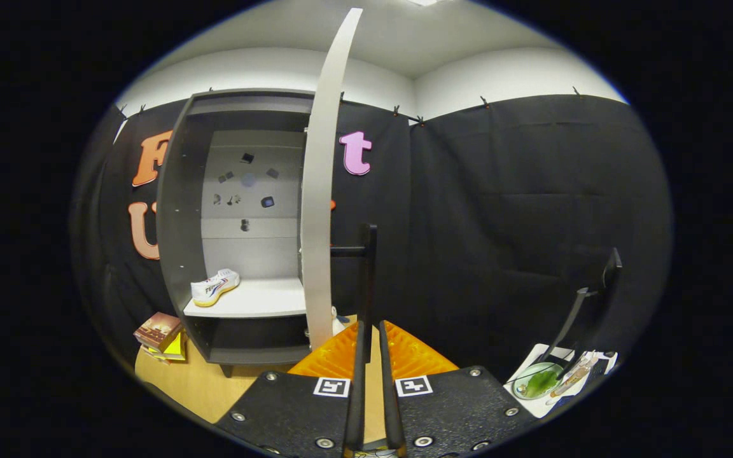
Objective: Open the shoe cabinet door, grab the shoes and put them into the shoe cabinet, then close the shoe cabinet door.
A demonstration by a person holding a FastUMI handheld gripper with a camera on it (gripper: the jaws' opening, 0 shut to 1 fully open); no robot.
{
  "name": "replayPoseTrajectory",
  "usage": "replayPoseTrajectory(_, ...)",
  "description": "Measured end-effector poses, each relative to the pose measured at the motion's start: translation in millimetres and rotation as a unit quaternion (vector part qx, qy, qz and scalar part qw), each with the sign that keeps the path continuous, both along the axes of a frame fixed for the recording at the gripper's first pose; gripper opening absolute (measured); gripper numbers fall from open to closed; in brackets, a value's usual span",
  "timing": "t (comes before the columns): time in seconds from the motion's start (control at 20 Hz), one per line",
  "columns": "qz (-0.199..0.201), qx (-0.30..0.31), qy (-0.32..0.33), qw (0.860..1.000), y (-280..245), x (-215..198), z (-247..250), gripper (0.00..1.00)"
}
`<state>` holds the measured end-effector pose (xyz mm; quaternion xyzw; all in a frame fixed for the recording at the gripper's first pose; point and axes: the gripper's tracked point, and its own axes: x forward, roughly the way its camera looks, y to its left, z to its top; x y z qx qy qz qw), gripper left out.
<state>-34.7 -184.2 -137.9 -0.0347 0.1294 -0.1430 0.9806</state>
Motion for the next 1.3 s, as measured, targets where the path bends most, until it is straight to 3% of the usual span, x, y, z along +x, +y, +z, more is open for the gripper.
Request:
replayPoseTrajectory(0.3,-0.044,0.02,-0.001,0.999,-28.3,-27.8,-14.4,0.11)
replayPoseTrajectory(0.6,-0.031,0.017,0.016,0.999,0.2,-48.8,-43.3,0.16)
replayPoseTrajectory(0.9,0.031,0.038,0.033,0.998,62.1,-41.9,-83.7,0.44)
replayPoseTrajectory(1.3,0.106,0.045,0.114,0.987,128.7,-21.4,-203.5,0.78)
